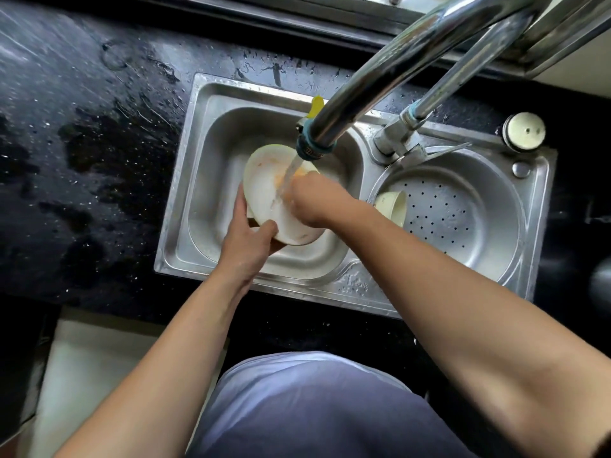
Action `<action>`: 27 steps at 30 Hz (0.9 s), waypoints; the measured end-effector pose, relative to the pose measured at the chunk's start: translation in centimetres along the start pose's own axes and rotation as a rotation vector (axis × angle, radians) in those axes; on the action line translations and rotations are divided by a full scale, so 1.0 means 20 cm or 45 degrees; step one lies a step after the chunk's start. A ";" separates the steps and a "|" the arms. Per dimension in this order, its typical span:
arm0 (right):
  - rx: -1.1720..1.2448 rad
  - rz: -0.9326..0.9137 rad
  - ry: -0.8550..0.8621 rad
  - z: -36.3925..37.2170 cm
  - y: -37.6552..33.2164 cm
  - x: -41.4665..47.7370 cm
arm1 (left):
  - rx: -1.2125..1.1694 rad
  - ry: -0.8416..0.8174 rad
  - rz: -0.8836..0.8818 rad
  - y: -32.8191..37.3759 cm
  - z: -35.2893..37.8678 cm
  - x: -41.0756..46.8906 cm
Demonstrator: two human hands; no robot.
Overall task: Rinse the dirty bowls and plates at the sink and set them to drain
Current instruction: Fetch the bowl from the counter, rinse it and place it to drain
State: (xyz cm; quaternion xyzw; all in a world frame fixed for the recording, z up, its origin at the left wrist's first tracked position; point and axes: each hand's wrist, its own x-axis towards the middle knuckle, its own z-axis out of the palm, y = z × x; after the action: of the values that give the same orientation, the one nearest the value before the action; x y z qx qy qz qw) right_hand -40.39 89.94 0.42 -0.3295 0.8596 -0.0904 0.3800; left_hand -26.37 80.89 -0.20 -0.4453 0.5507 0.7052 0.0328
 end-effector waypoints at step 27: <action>-0.312 -0.312 -0.098 -0.01 0.04 -0.02 | -0.470 -0.071 -0.198 0.03 -0.01 0.13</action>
State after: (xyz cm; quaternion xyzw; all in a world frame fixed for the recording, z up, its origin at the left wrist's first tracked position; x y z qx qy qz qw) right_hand -40.74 90.78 0.41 -0.4789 0.8024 -0.0182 0.3557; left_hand -28.08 79.42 -1.45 -0.4653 0.3748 0.8016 0.0201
